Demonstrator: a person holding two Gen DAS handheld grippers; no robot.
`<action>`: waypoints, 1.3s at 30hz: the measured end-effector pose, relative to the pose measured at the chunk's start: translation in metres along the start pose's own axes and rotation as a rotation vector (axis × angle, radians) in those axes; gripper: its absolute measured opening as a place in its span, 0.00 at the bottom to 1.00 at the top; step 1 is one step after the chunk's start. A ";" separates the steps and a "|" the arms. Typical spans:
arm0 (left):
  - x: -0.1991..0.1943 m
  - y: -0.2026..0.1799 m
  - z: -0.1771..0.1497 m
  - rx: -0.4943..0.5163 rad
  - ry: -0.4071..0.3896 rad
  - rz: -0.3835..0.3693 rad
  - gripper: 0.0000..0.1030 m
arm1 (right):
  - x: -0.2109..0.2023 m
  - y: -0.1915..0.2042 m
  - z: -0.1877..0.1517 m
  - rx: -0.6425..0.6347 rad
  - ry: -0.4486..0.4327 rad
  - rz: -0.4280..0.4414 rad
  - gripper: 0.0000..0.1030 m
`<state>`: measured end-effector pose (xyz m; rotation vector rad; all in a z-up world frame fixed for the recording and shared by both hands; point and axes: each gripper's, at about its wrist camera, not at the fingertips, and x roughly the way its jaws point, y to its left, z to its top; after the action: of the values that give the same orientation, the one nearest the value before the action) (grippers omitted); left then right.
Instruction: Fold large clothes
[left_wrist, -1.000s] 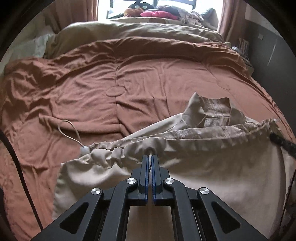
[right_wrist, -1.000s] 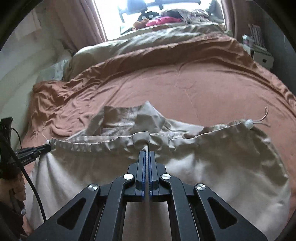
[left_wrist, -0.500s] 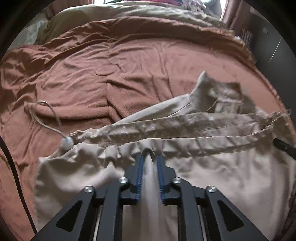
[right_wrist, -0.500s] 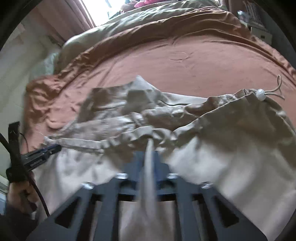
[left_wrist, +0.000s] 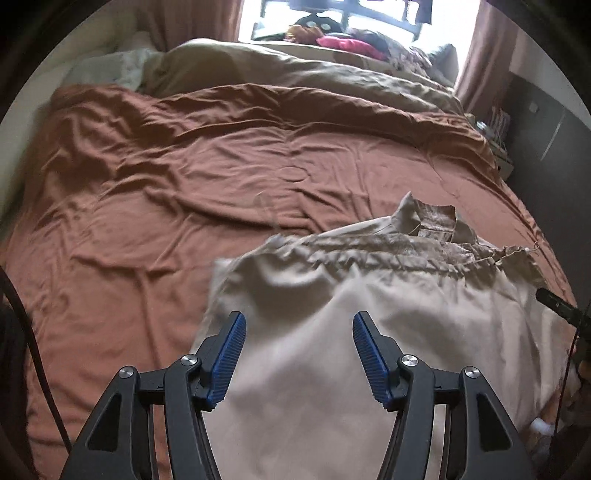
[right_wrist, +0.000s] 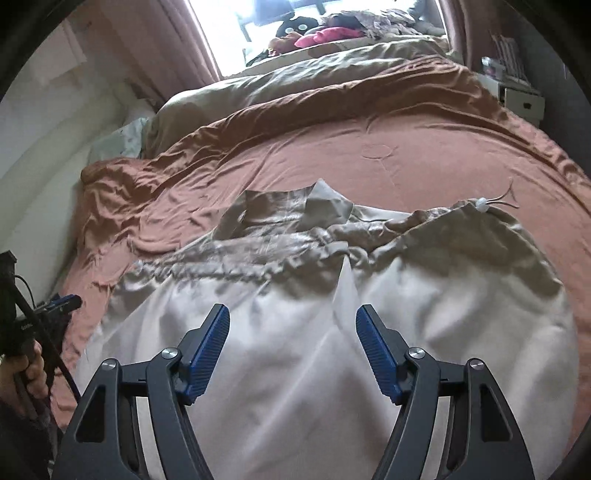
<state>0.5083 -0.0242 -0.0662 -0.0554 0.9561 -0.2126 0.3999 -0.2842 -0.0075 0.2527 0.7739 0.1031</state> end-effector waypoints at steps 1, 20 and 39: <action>-0.003 0.005 -0.003 -0.012 0.000 -0.003 0.60 | -0.005 0.003 -0.002 -0.003 0.000 -0.001 0.60; -0.033 0.109 -0.118 -0.273 0.047 -0.033 0.61 | -0.047 0.042 -0.061 -0.018 0.077 0.027 0.45; 0.008 0.114 -0.156 -0.433 0.134 -0.273 0.63 | -0.038 0.091 -0.117 -0.062 0.168 0.030 0.31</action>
<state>0.4030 0.0934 -0.1789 -0.5775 1.1145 -0.2595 0.2907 -0.1813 -0.0384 0.1981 0.9324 0.1784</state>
